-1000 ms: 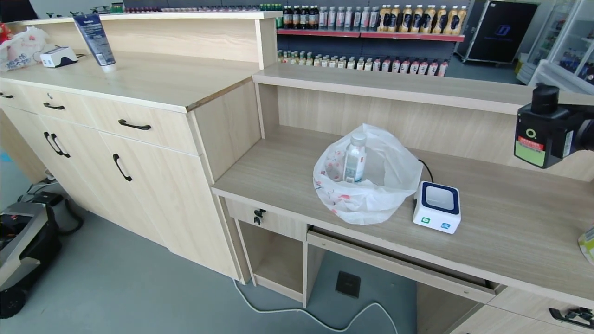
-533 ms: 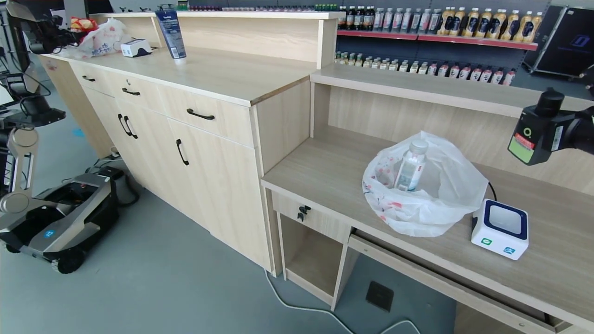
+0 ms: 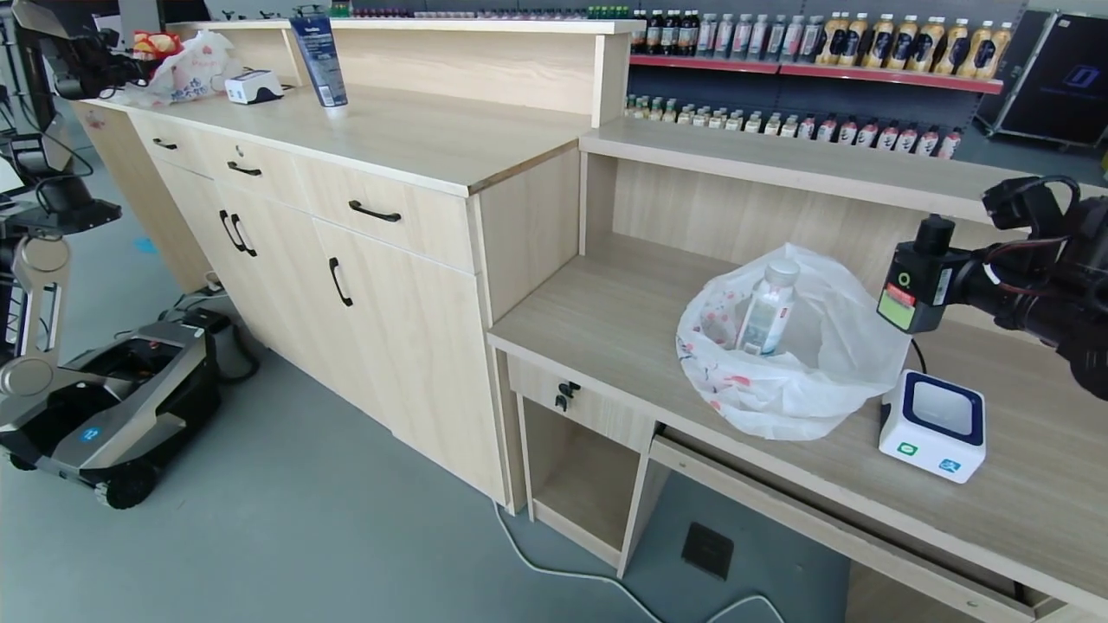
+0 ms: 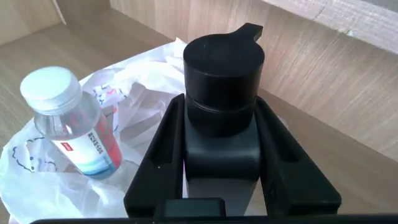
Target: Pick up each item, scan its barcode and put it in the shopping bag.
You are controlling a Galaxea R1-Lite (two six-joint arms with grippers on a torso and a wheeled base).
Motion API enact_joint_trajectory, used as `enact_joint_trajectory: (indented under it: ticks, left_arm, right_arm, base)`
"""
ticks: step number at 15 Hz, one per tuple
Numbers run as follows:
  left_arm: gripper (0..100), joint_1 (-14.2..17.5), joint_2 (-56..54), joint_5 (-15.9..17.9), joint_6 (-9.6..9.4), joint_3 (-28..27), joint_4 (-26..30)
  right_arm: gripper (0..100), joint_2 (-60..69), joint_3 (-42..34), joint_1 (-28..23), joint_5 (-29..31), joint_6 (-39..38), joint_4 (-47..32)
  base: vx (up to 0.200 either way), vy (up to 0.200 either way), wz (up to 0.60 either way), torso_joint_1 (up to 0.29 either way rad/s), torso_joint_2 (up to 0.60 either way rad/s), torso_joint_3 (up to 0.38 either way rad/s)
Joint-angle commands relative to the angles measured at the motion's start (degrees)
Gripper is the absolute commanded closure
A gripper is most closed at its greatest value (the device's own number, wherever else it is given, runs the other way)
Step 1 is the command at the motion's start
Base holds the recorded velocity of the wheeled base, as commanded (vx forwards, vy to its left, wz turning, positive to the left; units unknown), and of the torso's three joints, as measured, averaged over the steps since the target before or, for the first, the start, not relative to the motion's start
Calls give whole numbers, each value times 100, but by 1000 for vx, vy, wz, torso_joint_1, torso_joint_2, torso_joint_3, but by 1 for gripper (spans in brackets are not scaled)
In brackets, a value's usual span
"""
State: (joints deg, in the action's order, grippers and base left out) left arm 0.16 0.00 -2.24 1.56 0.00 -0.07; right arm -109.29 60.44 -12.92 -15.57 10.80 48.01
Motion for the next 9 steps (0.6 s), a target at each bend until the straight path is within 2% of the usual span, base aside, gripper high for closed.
enact_joint_trajectory:
  ticks: [1, 4, 7, 9]
  left_arm:
    - [0, 2, 0, -4, 2, 0, -1]
    - [0, 2, 0, -4, 2, 0, -1]
    - [0, 2, 0, -4, 2, 0, -1]
    - [0, 2, 0, -4, 2, 0, -1]
  right_arm:
    - [100, -690, 135, 150, 1, -17, 200]
    - [100, -1358, 838, 290, -8, -69, 429]
    - [100, -1833, 1532, 484, -17, -482, 605]
    - [100, -2044, 1725, 528, -148, -491, 613]
  base:
    - [0, 0, 0, 0, 0, 0]
    - [0, 0, 0, 0, 0, 0]
    - [0, 0, 0, 0, 0, 0]
    - [0, 0, 0, 0, 0, 0]
